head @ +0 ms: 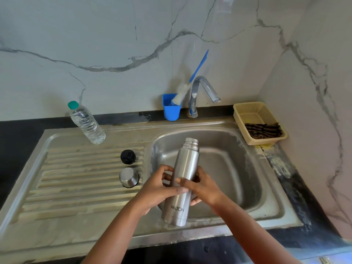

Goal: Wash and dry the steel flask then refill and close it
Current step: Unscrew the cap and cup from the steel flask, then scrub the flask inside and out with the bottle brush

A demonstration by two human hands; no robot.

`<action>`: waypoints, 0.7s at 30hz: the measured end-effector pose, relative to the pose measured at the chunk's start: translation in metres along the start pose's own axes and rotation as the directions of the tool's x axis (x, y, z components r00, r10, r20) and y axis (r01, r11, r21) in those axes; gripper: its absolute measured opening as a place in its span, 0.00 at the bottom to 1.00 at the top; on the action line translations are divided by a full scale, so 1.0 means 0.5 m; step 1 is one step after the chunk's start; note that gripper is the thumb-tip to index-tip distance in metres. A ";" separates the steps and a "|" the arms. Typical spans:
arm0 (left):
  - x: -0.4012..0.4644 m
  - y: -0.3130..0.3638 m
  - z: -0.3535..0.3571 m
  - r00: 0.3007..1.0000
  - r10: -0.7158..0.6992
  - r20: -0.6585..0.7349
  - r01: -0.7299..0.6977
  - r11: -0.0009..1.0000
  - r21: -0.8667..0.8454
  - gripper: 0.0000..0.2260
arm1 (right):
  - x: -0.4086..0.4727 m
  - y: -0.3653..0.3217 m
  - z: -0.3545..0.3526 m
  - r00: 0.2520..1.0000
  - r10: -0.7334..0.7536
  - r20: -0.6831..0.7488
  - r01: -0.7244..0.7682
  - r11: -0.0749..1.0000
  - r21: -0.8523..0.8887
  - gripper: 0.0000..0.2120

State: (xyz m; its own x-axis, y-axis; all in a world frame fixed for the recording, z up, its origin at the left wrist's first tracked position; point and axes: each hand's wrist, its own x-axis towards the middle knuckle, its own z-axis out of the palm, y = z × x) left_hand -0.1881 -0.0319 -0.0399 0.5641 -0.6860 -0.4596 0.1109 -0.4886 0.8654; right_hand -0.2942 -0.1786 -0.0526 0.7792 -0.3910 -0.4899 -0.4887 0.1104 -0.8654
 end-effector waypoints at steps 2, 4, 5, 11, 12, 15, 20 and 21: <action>-0.004 0.002 -0.015 0.998 0.065 -0.019 -0.065 0.997 0.036 0.31 | 0.001 -0.026 0.013 0.993 -0.122 -0.004 0.121 0.985 -0.127 0.33; -0.008 0.003 -0.024 0.989 0.127 -0.074 -0.124 0.991 0.047 0.32 | 0.005 -0.047 0.023 0.975 -0.224 0.003 0.215 0.932 -0.291 0.35; -0.010 0.003 -0.026 0.981 0.147 -0.125 -0.144 0.989 0.038 0.31 | 0.008 -0.059 0.030 0.966 -0.258 0.032 0.252 0.901 -0.352 0.36; 0.007 -0.034 -0.026 0.956 0.068 -0.285 -0.129 0.971 -0.200 0.32 | 0.053 -0.185 0.022 0.888 -0.439 0.136 0.417 0.647 -0.639 0.29; 0.012 -0.043 -0.026 0.955 0.045 -0.292 -0.117 0.965 -0.233 0.32 | 0.074 -0.215 0.010 0.861 -0.492 0.130 0.425 0.556 -0.715 0.26; 0.021 -0.058 -0.023 0.951 0.007 -0.309 -0.097 0.955 -0.279 0.30 | 0.156 -0.315 -0.029 0.774 -0.621 0.120 0.367 0.286 -0.885 0.19; 0.043 -0.064 -0.024 0.957 -0.003 -0.290 -0.094 0.943 -0.320 0.30 | 0.294 -0.450 -0.100 0.742 -0.623 0.249 0.007 -0.363 -0.932 0.19; 0.048 -0.066 -0.027 0.958 0.000 -0.287 -0.097 0.941 -0.324 0.31 | 0.310 -0.468 -0.113 0.753 -0.605 0.257 -0.030 -0.422 -0.906 0.20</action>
State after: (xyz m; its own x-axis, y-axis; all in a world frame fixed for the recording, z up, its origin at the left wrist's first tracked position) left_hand -0.1674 -0.0251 -0.0766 0.7752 -0.5022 -0.3833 0.3146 -0.2192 0.9236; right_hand -0.0811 -0.3165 0.0801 0.9837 -0.1261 0.1280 -0.1724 -0.8628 0.4753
